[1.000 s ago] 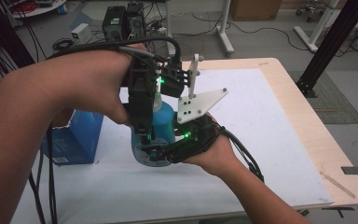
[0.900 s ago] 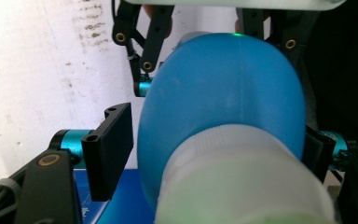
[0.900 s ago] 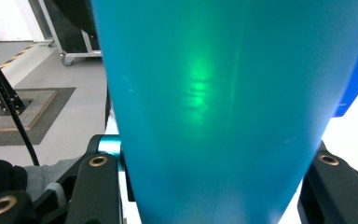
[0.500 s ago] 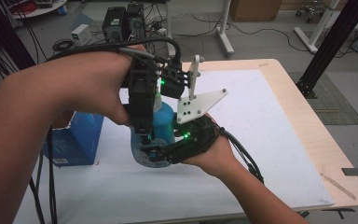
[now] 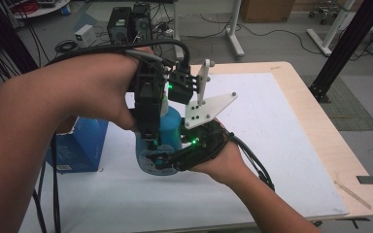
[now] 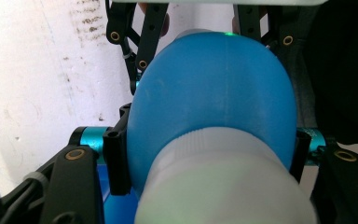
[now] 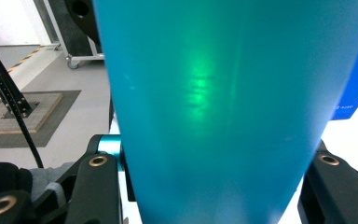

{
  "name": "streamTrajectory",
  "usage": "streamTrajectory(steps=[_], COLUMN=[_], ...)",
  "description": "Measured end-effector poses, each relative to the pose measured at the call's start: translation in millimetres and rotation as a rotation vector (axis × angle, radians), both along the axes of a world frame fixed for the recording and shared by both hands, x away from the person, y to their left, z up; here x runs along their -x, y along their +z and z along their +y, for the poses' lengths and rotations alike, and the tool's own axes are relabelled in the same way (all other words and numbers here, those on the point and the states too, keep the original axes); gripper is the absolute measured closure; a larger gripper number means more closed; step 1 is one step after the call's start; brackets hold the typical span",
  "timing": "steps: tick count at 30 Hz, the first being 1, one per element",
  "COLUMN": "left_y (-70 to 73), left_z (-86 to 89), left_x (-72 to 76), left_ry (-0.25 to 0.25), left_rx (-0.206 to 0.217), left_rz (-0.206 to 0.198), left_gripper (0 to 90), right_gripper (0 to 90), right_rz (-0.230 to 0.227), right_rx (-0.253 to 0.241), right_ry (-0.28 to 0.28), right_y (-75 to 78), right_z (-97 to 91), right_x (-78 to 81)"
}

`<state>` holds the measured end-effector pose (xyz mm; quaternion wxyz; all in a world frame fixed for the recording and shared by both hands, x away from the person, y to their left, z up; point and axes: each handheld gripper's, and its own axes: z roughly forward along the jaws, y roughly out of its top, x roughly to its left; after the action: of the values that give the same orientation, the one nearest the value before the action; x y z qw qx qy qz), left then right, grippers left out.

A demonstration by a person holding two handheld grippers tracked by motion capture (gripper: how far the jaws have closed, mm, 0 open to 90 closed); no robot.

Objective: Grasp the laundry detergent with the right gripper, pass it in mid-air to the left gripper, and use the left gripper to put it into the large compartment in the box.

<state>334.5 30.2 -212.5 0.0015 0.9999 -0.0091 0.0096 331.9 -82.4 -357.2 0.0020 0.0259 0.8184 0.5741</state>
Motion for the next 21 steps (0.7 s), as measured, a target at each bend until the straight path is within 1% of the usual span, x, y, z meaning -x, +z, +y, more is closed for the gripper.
streamTrajectory(steps=[4, 5, 6, 7, 8, 9, 10, 11, 12, 13, 14, 15, 16, 17, 21], left_y=[0.5, 1.4, 1.4, 3.3, 4.3, 5.7, 6.8, 8.1, 9.3, 11.1, 12.1, 13.4, 14.1, 15.0, 18.9], left_z=[0.0, 0.5, 0.5, 1.7, 2.8, 3.9, 5.2, 6.5, 8.1, 9.5, 11.0, 12.4, 13.8, 15.2, 21.7], left_x=[0.3, 0.3, 0.3, 0.0, -0.1, 0.0, 0.4, 0.6, 0.6, 0.8, 0.8, 0.6, 0.6, 0.8, -0.1], left_ry=[0.001, 0.001, 0.001, 0.007, 0.01, 0.012, 0.018, 0.022, 0.025, 0.028, 0.033, 0.034, 0.039, 0.05, 0.068], left_rx=[0.0, 0.003, 0.003, 0.012, 0.015, 0.012, 0.012, 0.006, 0.008, 0.005, 0.008, 0.002, 0.002, -0.005, -0.012], left_rz=[0.002, 0.006, 0.006, 0.011, 0.01, 0.007, 0.003, 0.003, 0.001, 0.0, 0.001, 0.0, 0.001, 0.0, -0.006], left_gripper=[37.7, 37.7, 37.7, 37.7, 37.8, 37.7, 37.7, 37.7, 37.7, 37.7, 37.7, 37.7, 37.7, 37.7, 37.7], right_gripper=[44.3, 42.7, 40.7, 33.6, 30.4, 27.9, 25.5, 23.3, 22.4, 21.5, 21.0, 18.5, 13.3, 12.7, 12.7], right_rz=[0.0, -0.018, -0.016, -0.013, -0.003, 0.001, -0.013, -0.022, -0.023, -0.031, -0.036, -0.031, -0.044, -0.045, -0.052], right_rx=[0.0, -0.001, 0.0, 0.003, 0.015, 0.032, 0.056, 0.069, 0.072, 0.068, 0.057, 0.051, 0.044, 0.042, 0.031], right_ry=[0.004, 0.005, 0.007, 0.011, 0.019, 0.041, 0.043, 0.043, 0.04, 0.024, 0.011, 0.003, -0.028, -0.053, -0.077], right_y=[0.2, 0.7, 1.1, 1.9, 2.4, 2.6, 2.8, 3.3, 4.1, 6.0, 8.2, 10.7, 13.1, 15.1, 20.1], right_z=[-0.2, -0.2, -0.6, -1.3, -2.1, -3.1, -4.8, -7.4, -10.7, -15.2, -19.6, -24.0, -28.0, -31.7, -43.7], right_x=[0.2, 0.6, 0.9, 1.3, 2.1, 2.3, 3.1, 3.9, 3.5, 3.5, 2.5, 1.3, 1.0, -0.3, -3.7])
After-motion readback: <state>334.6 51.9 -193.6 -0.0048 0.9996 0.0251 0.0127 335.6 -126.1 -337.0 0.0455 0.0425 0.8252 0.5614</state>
